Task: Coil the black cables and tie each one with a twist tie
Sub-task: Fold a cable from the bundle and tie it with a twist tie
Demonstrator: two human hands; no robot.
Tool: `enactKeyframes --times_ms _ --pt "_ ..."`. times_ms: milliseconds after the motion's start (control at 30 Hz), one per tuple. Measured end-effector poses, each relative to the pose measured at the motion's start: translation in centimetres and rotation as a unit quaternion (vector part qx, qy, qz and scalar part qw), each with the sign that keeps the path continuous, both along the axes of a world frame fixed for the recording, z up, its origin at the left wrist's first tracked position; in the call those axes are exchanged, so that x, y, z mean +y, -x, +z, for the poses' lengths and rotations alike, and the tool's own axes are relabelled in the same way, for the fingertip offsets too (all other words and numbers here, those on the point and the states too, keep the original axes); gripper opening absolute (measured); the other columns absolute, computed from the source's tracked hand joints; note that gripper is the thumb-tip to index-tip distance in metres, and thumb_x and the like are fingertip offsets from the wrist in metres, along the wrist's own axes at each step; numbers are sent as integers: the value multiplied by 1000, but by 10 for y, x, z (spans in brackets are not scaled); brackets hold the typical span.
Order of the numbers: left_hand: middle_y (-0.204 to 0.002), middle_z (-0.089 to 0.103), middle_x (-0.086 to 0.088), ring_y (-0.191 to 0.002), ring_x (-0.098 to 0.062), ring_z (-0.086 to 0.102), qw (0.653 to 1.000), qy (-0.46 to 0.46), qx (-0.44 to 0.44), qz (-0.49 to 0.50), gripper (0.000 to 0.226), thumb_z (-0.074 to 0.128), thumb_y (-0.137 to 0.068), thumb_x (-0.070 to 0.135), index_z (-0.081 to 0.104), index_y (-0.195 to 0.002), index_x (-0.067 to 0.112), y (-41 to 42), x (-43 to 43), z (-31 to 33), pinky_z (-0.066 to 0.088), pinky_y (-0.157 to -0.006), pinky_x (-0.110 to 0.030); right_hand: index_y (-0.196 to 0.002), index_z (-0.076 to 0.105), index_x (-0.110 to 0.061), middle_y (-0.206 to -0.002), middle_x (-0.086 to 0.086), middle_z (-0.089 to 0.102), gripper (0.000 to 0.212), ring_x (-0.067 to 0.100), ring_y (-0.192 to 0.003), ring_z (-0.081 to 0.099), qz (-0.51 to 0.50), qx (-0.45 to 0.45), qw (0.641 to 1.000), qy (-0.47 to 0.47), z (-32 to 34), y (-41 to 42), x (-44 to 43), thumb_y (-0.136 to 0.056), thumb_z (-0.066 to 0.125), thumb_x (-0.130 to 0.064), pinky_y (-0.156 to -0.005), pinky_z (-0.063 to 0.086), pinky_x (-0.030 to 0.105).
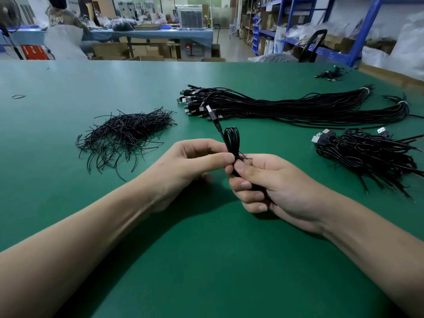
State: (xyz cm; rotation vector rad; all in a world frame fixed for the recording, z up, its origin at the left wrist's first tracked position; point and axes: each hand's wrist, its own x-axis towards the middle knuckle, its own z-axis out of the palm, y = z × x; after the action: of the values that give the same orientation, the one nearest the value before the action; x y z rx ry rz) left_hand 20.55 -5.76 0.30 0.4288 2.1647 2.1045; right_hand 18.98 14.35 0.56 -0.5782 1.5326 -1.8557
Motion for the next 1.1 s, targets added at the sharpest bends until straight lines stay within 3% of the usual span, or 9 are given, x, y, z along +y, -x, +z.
enactKeyframes --times_ms 100,167,300,400,533,633,833,933,1100 --pt "-78 68 3 -73 -10 57 999 36 19 2 7 77 -83 28 73 -82 22 0 -1 2 46 -65 -25 -90 61 -15 -65 -6 42 24 7 -52 26 -4 12 1000 -20 -1 1 1 -107 44 -22 -44 27 17" --pt "-78 69 1 -72 -9 58 998 58 37 5 14 73 -85 25 73 -89 11 0 -1 2 46 -64 -25 -91 61 -16 -65 -7 42 24 7 -52 25 -4 28 999 -42 -2 1 1 -107 44 -22 -43 26 17" --pt "-75 69 3 -67 -4 60 997 55 63 7 21 72 -89 16 70 -100 -2 -2 1 0 45 -64 -13 -90 63 -19 -65 -8 42 24 7 -51 25 -6 43 997 -56 -3 1 1 -106 47 -27 -41 27 16" --pt "-74 69 1 -68 -5 61 996 40 72 19 13 70 -89 17 72 -93 5 -3 5 -2 44 -65 -11 -89 65 -20 -65 -8 42 24 7 -51 26 -6 39 998 -43 -4 2 0 -104 48 -29 -41 27 16" --pt "-78 68 1 -73 -10 55 995 39 83 34 13 75 -82 32 74 -89 21 -4 8 -1 40 -62 -21 -88 71 -25 -68 -5 44 28 8 -54 30 26 15 1000 -5 -2 1 0 -104 48 -26 -44 24 19" --pt "-80 69 5 -74 -11 54 994 30 95 49 22 71 -80 35 72 -91 15 -4 11 -2 37 -63 -27 -85 74 -29 -72 -3 45 34 9 -57 32 51 4 998 24 -1 1 0 -102 45 -23 -47 24 23" --pt "-71 62 -2 -65 -12 55 989 4 129 66 5 66 -87 17 67 -85 12 -2 11 -2 39 -64 -24 -88 72 -22 -67 -2 50 26 11 -53 35 21 36 999 7 -5 -1 -2 -98 51 -35 -46 33 21" --pt "-74 66 -2 -68 -10 60 987 14 147 60 9 64 -90 11 69 -89 4 -3 13 -3 43 -68 -13 -86 58 -18 -61 -7 36 27 9 -49 26 -6 59 998 -25 -5 -3 -5 -98 48 -39 -44 27 20" --pt "-80 73 7 -76 -6 65 987 18 143 71 14 68 -88 15 75 -97 7 -2 12 -1 44 -72 -11 -84 49 -19 -60 -10 29 30 8 -48 21 -49 121 988 -81 -4 -4 -6 -109 38 -32 -49 16 30"
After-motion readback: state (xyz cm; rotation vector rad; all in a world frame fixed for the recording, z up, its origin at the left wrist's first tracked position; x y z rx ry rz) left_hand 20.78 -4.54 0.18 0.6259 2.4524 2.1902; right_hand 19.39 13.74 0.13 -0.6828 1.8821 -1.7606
